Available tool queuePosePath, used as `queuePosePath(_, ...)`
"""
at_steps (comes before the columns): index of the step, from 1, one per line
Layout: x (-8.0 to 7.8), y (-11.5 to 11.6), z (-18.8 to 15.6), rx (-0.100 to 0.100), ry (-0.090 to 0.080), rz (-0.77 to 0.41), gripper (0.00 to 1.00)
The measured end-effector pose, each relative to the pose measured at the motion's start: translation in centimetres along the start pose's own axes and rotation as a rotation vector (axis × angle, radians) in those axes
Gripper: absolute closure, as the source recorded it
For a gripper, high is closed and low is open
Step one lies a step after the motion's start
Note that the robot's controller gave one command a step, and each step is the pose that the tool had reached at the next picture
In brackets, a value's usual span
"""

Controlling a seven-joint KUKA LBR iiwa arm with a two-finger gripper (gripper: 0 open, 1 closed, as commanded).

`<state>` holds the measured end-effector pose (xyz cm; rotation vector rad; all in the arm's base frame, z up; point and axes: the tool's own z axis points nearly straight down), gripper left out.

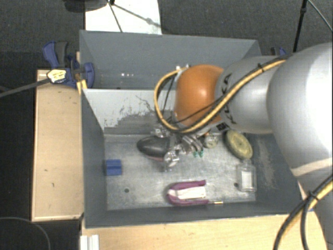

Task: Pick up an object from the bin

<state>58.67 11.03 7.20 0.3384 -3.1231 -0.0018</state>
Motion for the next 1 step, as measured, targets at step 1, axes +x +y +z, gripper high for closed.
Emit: queuePosePath(1, 0.38, 2.03, -14.11, 0.001, -0.009, -0.026, 1.0)
